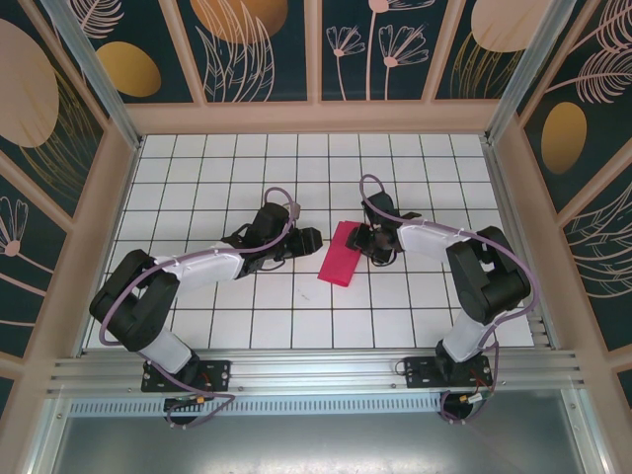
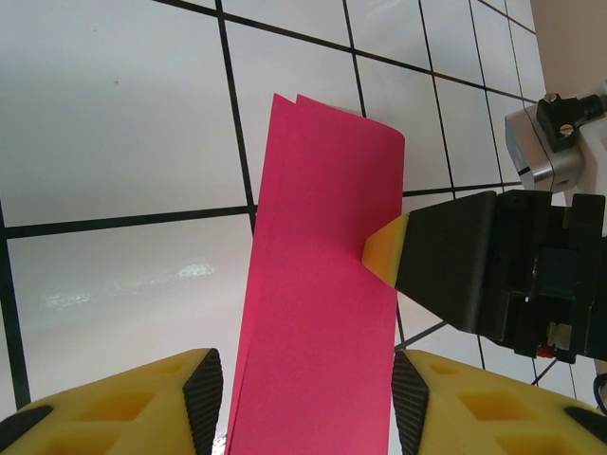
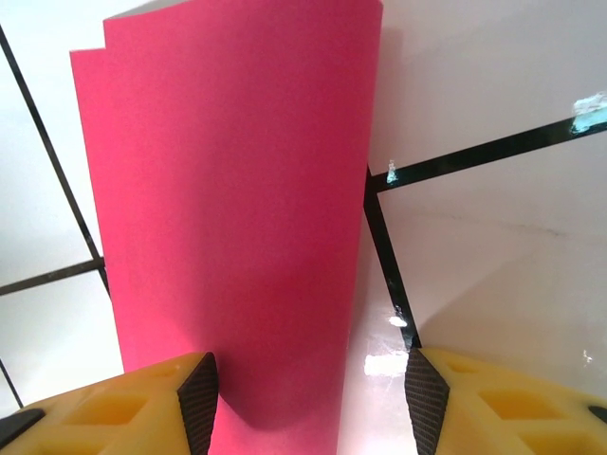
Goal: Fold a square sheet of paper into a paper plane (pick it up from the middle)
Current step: Fold the square sheet of paper in half at the center of the table.
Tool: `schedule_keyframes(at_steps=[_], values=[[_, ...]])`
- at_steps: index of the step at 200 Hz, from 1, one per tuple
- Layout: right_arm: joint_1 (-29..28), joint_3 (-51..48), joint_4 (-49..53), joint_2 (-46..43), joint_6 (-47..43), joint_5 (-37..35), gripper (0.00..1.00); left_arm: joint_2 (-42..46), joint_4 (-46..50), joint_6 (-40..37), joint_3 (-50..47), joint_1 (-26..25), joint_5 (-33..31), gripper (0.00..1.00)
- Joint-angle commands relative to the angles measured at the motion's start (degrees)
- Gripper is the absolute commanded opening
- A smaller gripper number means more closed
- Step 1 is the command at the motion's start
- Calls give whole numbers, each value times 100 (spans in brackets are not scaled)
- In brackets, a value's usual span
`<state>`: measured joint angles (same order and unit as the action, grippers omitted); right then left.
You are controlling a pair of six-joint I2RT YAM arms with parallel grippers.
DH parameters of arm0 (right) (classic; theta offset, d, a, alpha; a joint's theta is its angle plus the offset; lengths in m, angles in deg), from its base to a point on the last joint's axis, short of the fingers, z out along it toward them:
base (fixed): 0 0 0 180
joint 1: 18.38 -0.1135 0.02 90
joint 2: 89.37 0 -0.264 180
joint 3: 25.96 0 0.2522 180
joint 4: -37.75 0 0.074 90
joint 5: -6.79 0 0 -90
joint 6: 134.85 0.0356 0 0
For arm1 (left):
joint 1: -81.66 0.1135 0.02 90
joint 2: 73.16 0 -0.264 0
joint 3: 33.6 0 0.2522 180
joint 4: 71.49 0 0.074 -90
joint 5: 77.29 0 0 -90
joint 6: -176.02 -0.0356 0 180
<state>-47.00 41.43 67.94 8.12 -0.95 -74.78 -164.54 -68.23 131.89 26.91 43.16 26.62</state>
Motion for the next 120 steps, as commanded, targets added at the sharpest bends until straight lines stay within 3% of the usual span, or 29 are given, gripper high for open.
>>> schedule_keyframes(at_steps=[1,120], values=[[-47,-66,-177,-258,266,-149,58,-78,-106,-82,125,25,122,52],[-161,298,310,-31,-351,-272,57,-170,-147,-41,134,23,256,50]])
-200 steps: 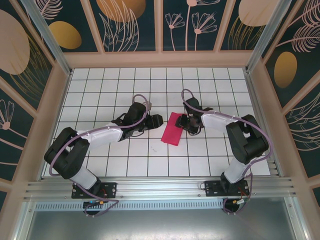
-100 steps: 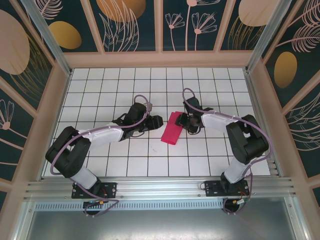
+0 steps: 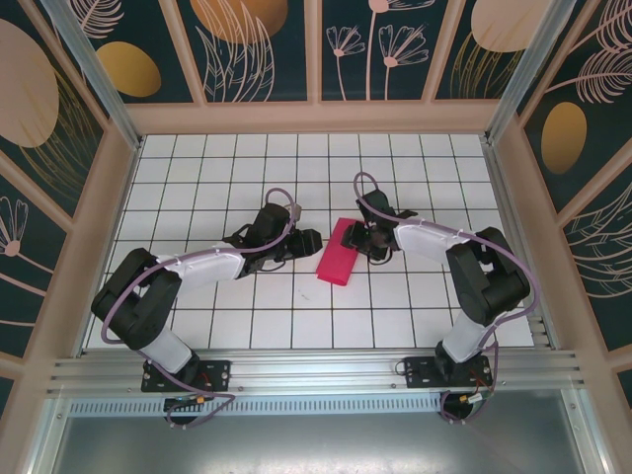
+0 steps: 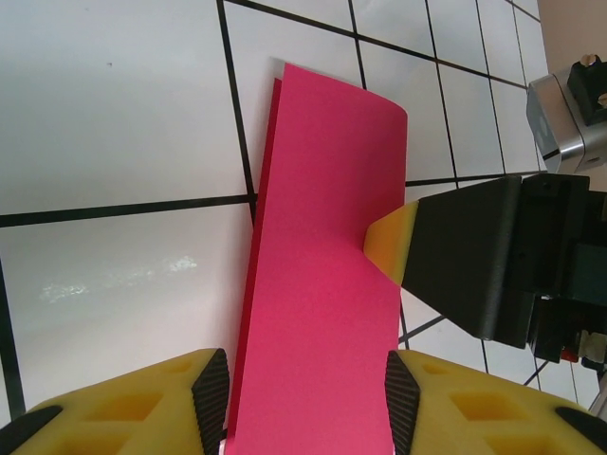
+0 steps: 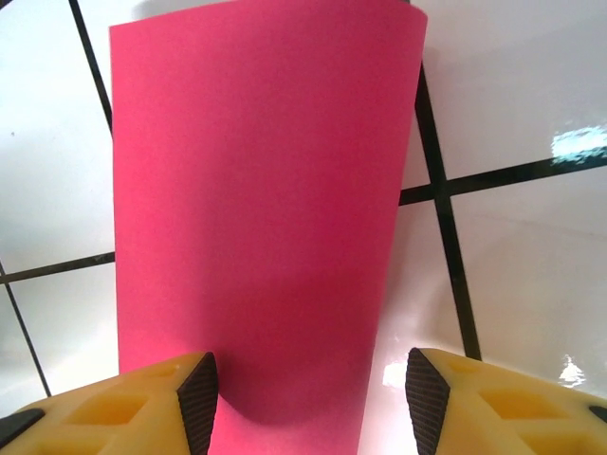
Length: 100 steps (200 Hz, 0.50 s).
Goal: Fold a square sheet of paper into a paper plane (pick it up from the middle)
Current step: Fold the square sheet of paper in half at the center of the table.
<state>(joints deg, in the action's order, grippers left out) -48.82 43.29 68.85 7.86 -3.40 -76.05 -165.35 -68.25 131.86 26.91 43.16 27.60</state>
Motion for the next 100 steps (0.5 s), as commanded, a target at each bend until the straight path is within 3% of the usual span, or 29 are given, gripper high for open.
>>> schedule_keyframes(at_steps=[1,100], values=[[20,112,218,-4,-104,-145,57,-89,-148,-39,134,21,151,50],[8,104,225,301,-82,-211,57,-142,-136,-48,164,20,215,49]])
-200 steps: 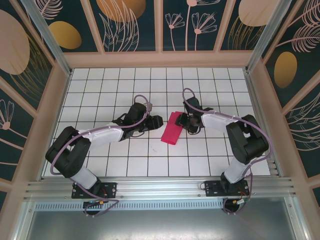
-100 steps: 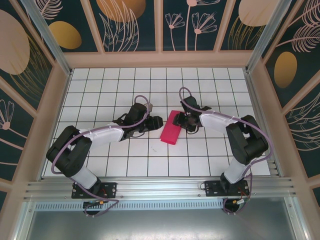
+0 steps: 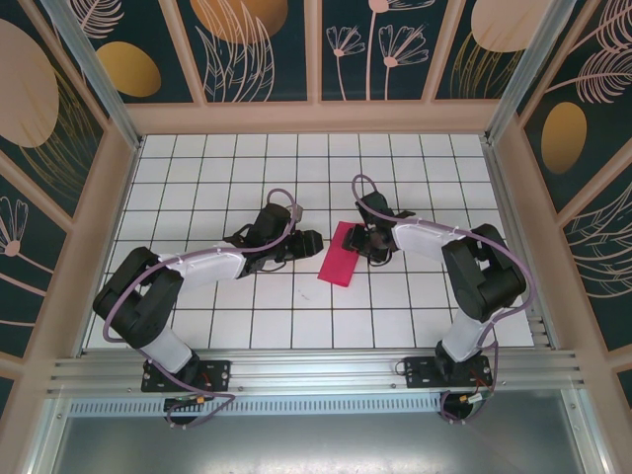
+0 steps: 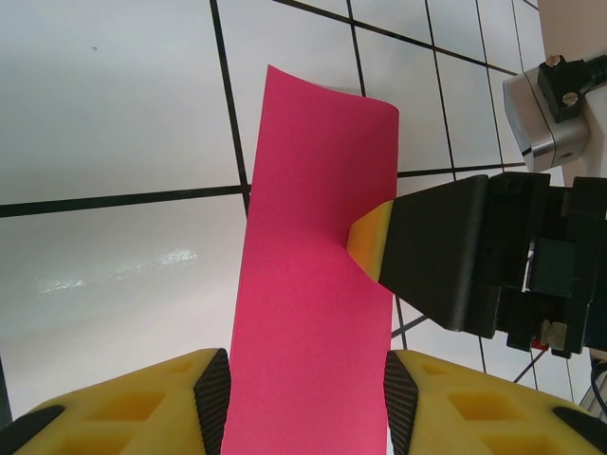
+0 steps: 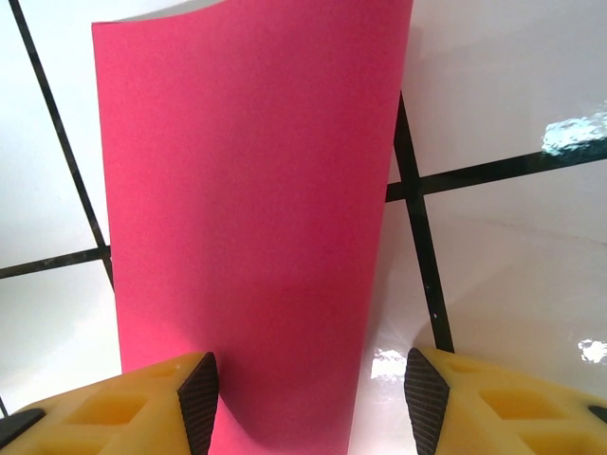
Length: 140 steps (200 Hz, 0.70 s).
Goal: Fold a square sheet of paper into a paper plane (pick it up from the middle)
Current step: Fold the square sheet of paper in half at the center of the table.
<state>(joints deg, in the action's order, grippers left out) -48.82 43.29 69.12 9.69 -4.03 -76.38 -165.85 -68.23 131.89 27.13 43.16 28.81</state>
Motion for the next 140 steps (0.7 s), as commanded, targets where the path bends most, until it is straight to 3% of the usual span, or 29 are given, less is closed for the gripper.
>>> schedule_keyframes(at_steps=[1,102,140], values=[[10,103,195,115,-16,-176,57,-92,-137,-51,145,19,95,49],[-6,-2,103,113,137,-243,57,-210,-147,-73,215,25,274,44],[-50,-4,155,251,166,-373,57,-467,-211,-69,304,17,543,27]])
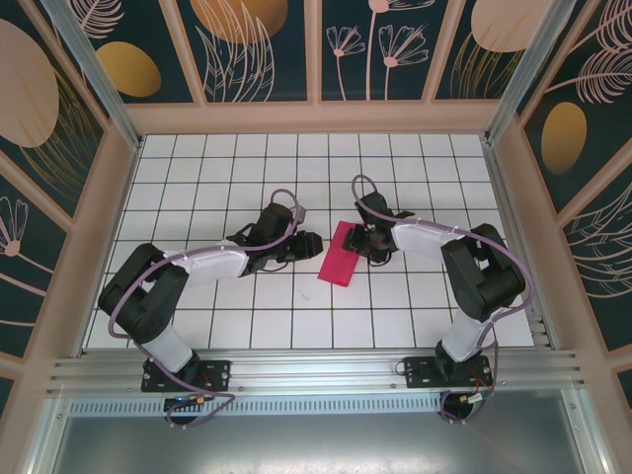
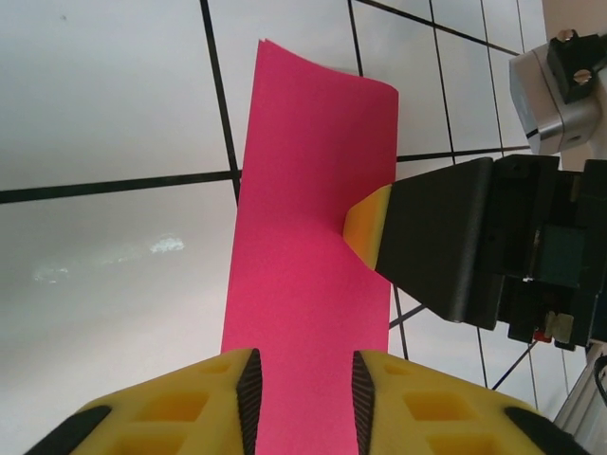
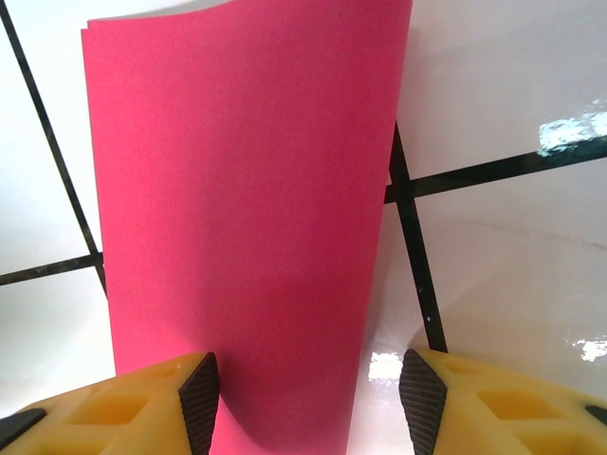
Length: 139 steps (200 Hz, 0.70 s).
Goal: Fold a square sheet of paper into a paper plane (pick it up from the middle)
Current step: Fold the square sheet of paper in half at the center of the table.
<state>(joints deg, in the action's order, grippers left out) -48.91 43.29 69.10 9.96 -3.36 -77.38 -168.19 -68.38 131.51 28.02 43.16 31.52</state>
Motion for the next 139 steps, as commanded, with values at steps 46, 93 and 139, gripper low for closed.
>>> schedule_keyframes(at_steps=[46,93,139], values=[[-50,-22,176,265,100,-328,57,-804,-133,-55,632,-12,493,16],[-50,-48,188,255,168,-362,57,-1216,3,-89,1076,-29,649,11],[-50,-35,103,243,226,-257,57,-1288,93,-107,1163,-35,585,12]])
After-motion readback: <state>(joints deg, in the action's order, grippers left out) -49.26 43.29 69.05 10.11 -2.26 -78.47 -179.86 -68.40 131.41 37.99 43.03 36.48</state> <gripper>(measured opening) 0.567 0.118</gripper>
